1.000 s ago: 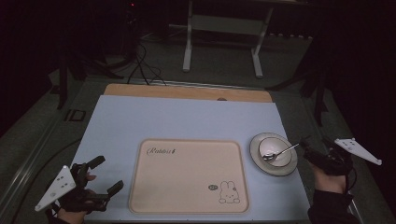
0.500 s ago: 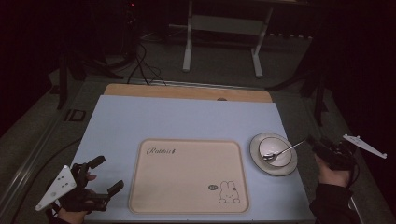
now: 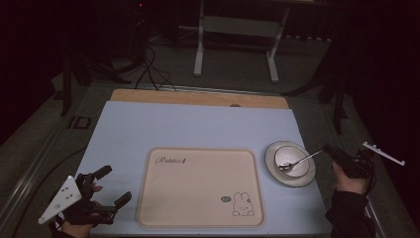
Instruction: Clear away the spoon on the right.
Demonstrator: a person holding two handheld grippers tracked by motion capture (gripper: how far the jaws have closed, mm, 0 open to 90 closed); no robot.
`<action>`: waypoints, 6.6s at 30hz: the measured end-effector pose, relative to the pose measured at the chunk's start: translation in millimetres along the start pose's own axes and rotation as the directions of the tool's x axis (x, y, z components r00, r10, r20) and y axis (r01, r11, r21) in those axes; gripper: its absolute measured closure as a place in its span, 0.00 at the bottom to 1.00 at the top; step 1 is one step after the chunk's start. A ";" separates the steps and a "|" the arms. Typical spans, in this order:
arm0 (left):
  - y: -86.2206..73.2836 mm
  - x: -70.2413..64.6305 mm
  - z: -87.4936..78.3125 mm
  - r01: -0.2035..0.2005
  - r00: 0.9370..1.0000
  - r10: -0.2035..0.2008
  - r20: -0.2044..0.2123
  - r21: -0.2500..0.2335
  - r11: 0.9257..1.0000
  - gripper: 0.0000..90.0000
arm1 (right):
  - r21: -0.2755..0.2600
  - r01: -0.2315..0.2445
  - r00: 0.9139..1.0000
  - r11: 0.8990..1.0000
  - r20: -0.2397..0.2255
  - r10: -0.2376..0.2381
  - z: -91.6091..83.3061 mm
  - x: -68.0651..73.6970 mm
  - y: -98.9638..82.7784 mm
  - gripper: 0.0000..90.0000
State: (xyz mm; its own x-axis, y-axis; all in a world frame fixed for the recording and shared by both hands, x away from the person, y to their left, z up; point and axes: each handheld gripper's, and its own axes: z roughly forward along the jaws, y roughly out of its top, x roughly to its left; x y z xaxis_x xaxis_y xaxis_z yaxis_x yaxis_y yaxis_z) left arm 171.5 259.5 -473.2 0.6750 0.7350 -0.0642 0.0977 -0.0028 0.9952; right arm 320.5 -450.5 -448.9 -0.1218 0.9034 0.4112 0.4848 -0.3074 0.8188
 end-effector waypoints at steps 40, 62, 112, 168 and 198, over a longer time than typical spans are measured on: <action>-0.1 -1.6 0.6 -0.020 1.000 0.020 -0.003 -0.004 1.000 0.00 | 0.036 -0.012 0.988 0.999 -0.156 0.017 7.7 11.1 20.1 1.00; -0.5 -1.3 1.7 -0.020 1.000 0.020 -0.005 -0.001 1.000 0.00 | -0.015 0.108 0.976 0.994 -0.190 -0.109 -15.8 34.0 53.0 1.00; -0.6 -2.1 1.3 -0.028 1.000 0.028 0.000 0.002 1.000 0.00 | 0.098 0.491 0.676 0.865 -0.669 -0.308 34.2 181.1 40.3 1.00; -0.7 -2.5 0.8 -0.030 1.000 0.030 0.008 -0.003 1.000 0.00 | 0.326 0.599 0.651 0.731 -0.731 -0.207 114.9 209.7 -78.6 0.92; -0.4 -4.0 0.5 -0.041 0.999 0.041 0.012 -0.002 0.999 0.00 | 0.491 0.468 0.839 0.735 -0.509 -0.193 146.3 187.0 -111.0 0.78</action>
State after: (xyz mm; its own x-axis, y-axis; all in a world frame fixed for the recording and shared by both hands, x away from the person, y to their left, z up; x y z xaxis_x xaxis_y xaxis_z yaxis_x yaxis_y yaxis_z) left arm 169.1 256.2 -473.3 0.6875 0.7258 -0.0240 0.0685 -0.0320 0.9971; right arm 370.7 -203.7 -521.4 -0.6367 0.6649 0.3904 0.7249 0.3436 0.5970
